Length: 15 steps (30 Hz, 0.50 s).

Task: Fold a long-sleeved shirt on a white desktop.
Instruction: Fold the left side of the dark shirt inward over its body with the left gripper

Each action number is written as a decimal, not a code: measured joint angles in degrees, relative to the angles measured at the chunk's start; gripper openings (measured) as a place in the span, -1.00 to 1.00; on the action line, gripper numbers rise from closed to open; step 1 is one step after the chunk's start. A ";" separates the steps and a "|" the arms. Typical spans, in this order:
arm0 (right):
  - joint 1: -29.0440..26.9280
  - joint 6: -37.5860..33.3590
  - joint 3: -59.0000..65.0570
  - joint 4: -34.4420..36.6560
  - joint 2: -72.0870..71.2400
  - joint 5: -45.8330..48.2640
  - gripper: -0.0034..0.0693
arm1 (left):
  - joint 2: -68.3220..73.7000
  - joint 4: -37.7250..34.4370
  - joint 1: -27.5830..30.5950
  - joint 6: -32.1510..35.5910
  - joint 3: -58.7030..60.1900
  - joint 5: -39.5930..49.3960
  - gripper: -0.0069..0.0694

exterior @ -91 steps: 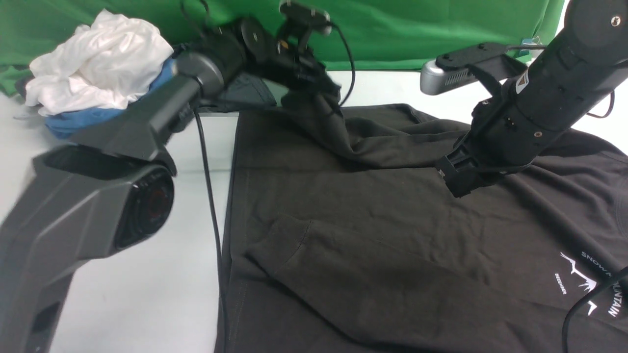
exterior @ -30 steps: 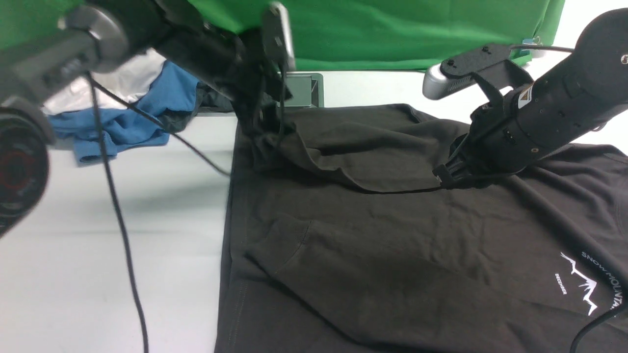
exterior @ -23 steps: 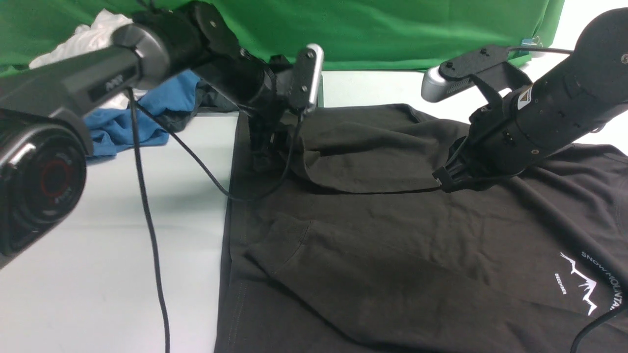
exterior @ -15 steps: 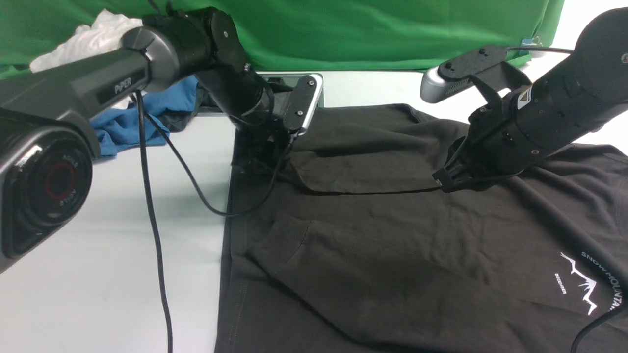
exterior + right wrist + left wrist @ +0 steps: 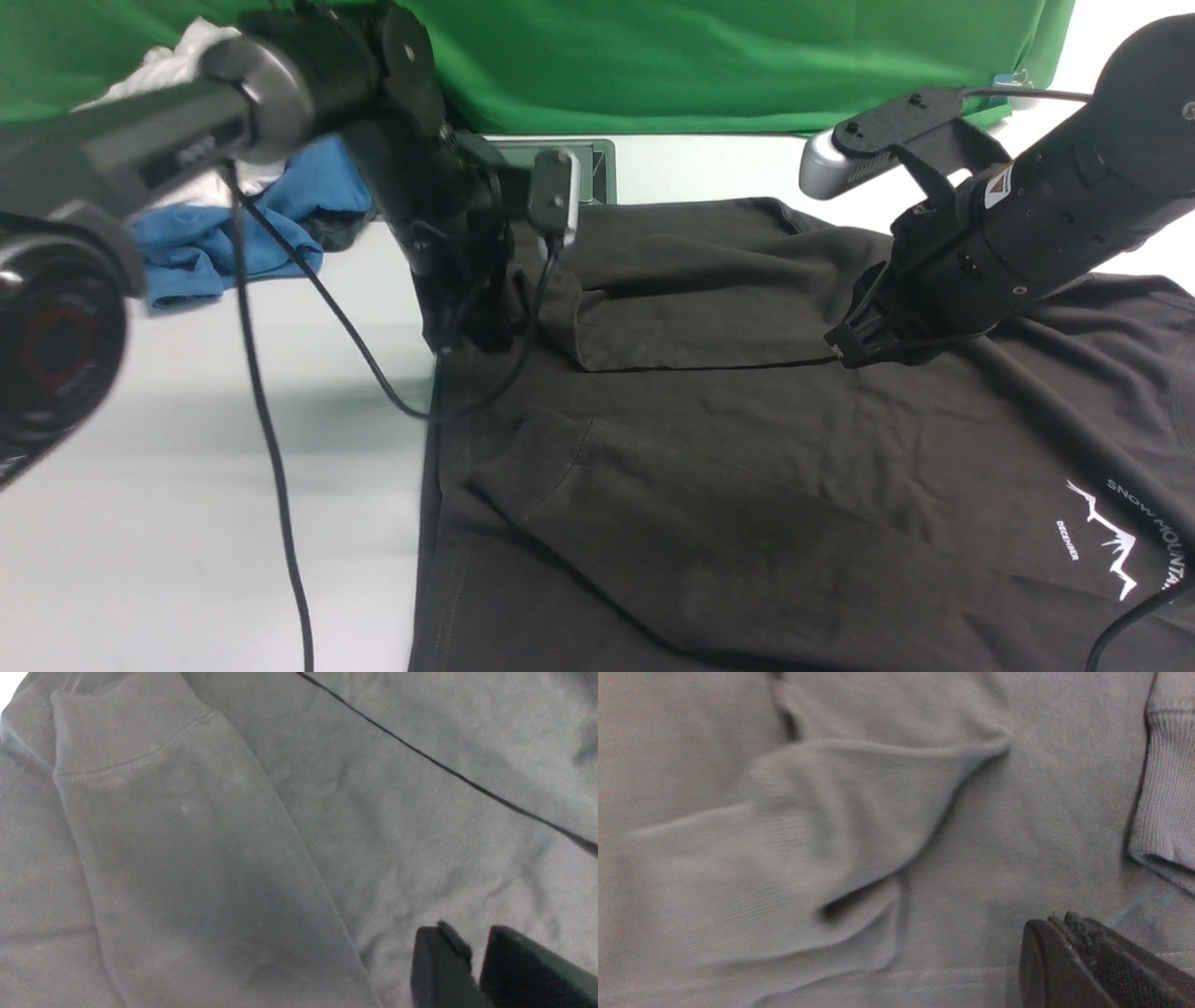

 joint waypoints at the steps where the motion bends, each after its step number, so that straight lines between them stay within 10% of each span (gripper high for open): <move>1: 0.00 -0.07 0.00 0.00 0.00 0.00 -0.45 | -0.26 -0.09 0.00 -0.05 0.00 -0.51 -0.63; 10: 0.00 -0.17 0.00 0.32 0.00 -0.42 -0.45 | 2.25 -7.49 0.55 -0.82 0.00 -27.61 0.34; 15: 0.00 -0.17 0.00 1.22 0.00 -0.23 -0.45 | 7.62 -15.54 1.34 -8.14 0.00 -33.47 0.41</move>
